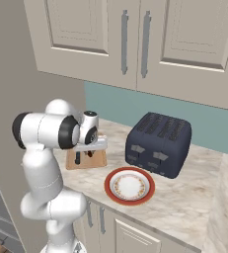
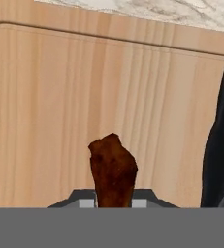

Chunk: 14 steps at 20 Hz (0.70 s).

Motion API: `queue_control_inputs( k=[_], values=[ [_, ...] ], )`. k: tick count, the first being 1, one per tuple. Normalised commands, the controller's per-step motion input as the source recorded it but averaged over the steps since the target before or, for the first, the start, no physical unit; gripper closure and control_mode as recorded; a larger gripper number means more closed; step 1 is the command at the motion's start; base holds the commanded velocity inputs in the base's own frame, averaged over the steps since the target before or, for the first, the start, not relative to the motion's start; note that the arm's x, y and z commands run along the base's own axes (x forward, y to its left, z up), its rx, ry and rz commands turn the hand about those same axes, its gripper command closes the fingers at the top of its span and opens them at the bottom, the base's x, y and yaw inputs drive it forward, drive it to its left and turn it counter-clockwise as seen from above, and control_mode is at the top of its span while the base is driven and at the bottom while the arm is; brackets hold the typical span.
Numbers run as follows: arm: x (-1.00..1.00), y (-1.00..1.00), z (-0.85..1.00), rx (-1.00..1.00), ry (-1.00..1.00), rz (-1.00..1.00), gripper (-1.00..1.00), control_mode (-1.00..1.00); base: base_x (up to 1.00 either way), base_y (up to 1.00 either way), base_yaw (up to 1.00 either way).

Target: Pick up the knife from the drawer and place it on the cutting board. Then place the meat from the plate to the cutting board.

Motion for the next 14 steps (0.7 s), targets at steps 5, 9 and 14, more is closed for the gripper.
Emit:
queue_control_inputs(
  k=[5,9,14],
  values=[
    [0.25,0.00,-0.43,0.02,0.00,0.01,-1.00,-1.00,0.00,0.00,0.00],
    [0.17,0.00,-0.30,0.00,0.00,0.00,-1.00,-1.00,0.00,0.00,0.00],
    [0.00,-0.01,0.00,0.00,0.00,0.03,-1.00,-1.00,0.00,0.00,0.00]
  ],
)
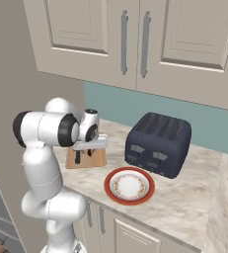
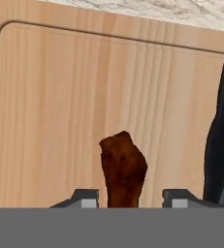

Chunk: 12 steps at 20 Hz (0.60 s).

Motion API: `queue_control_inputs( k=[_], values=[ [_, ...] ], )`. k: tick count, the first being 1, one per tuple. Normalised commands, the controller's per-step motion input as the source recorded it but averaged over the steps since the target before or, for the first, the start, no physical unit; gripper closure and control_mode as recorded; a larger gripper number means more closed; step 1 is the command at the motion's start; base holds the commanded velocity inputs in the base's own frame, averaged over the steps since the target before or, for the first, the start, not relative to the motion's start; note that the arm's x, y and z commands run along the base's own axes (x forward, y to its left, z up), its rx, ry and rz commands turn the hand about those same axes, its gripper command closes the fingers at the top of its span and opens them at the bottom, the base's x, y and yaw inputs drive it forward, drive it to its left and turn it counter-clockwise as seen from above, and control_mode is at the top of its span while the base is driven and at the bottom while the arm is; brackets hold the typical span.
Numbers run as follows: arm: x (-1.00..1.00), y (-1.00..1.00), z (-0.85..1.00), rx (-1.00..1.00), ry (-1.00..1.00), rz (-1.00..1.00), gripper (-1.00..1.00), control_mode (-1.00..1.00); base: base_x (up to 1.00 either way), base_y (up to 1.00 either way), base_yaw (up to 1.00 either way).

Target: Pick up the knife from the drawer and place it on the cutting board. Then place the meat from the plate to the cutting board.

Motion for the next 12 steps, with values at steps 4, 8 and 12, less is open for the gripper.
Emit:
queue_control_inputs(
  k=[4,8,12],
  values=[
    [-0.03,-0.04,0.02,0.01,-0.02,0.00,-1.00,-1.00,0.00,0.00,0.00],
    [-0.08,-0.07,0.07,0.02,-0.04,0.00,-1.00,-1.00,0.00,0.00,0.00],
    [-0.07,-0.01,0.00,0.00,-0.17,0.00,-1.00,-1.00,0.00,0.00,0.00]
  ],
)
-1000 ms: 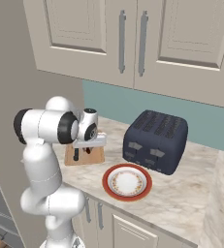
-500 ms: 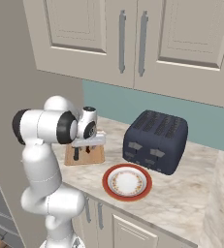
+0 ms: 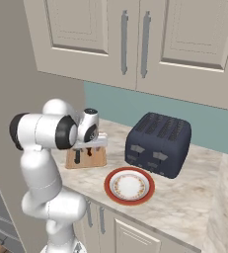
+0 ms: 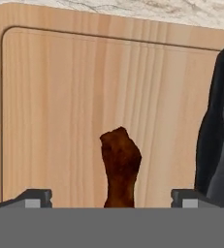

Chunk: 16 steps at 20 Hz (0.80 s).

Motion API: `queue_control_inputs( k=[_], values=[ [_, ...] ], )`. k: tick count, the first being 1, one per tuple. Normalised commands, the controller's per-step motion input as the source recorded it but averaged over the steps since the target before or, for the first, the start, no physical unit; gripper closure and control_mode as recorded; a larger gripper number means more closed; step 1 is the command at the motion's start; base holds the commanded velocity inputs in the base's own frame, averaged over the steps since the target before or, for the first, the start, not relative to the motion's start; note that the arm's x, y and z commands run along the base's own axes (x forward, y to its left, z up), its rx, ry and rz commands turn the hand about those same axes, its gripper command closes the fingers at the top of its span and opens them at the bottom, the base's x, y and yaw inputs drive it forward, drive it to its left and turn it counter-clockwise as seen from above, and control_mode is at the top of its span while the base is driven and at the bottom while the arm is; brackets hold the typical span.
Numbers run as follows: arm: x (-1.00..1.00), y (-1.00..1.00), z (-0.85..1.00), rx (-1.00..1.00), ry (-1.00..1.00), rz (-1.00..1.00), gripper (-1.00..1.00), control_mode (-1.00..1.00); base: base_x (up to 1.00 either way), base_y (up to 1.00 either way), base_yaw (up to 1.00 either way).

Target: Pick up the knife from the drawer and place it on the cutting board. Then place the meat from the plate to the cutting board.

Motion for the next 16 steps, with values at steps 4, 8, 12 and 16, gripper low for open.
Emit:
queue_control_inputs(
  k=[4,8,12,16],
  values=[
    [-0.22,0.00,0.26,0.00,-0.26,0.00,-1.00,-1.00,0.00,0.00,0.00],
    [-0.20,0.00,0.42,0.01,-0.22,0.00,-1.00,-1.00,0.00,0.00,0.00],
    [-0.28,-0.02,0.45,0.04,-0.16,0.00,-1.00,-1.00,0.00,0.00,0.00],
    [-0.41,-0.07,0.50,0.07,-0.10,0.00,-1.00,-1.00,0.00,0.00,0.00]
  ],
)
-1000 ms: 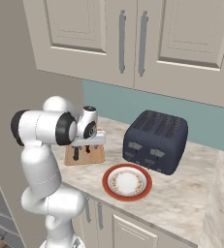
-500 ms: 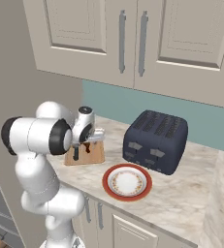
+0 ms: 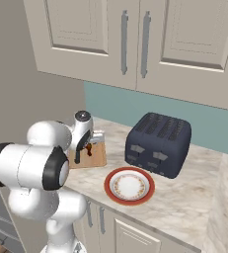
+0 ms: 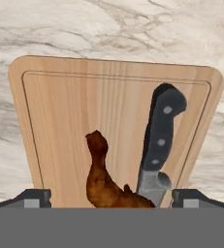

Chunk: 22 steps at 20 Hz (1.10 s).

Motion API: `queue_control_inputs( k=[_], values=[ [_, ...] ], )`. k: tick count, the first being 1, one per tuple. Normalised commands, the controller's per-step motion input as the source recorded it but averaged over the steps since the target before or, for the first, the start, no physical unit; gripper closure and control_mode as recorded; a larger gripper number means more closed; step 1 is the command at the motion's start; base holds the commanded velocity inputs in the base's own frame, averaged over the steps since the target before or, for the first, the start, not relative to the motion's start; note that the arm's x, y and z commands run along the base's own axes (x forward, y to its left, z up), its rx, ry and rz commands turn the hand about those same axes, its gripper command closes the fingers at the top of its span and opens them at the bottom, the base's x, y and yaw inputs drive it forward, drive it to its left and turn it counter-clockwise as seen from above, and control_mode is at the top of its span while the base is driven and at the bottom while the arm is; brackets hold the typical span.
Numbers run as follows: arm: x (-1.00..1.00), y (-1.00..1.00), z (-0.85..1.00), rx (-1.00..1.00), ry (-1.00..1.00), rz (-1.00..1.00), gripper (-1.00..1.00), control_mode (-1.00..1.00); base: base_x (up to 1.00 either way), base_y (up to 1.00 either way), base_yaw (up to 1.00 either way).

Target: Pick up the knife from the drawer and place it on the cutting board. Then place the meat from the plate to the cutting board.

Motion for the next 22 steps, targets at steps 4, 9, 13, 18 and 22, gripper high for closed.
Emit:
queue_control_inputs(
  k=[4,9,13,18,22],
  values=[
    [-0.43,-0.11,0.63,0.04,-0.05,0.00,-1.00,-1.00,0.00,0.00,0.00],
    [-0.29,-0.06,0.64,0.02,-0.02,0.00,-1.00,-1.00,0.00,0.00,0.00],
    [-0.31,0.00,0.53,0.00,0.00,-0.01,-1.00,-1.00,0.00,0.00,0.00],
    [-0.81,-0.05,0.24,0.00,-0.12,-0.05,-1.00,-1.00,0.00,0.00,0.00],
    [-1.00,-0.09,0.27,0.04,-0.10,-0.08,-1.00,-1.00,0.00,0.00,0.00]
  ],
)
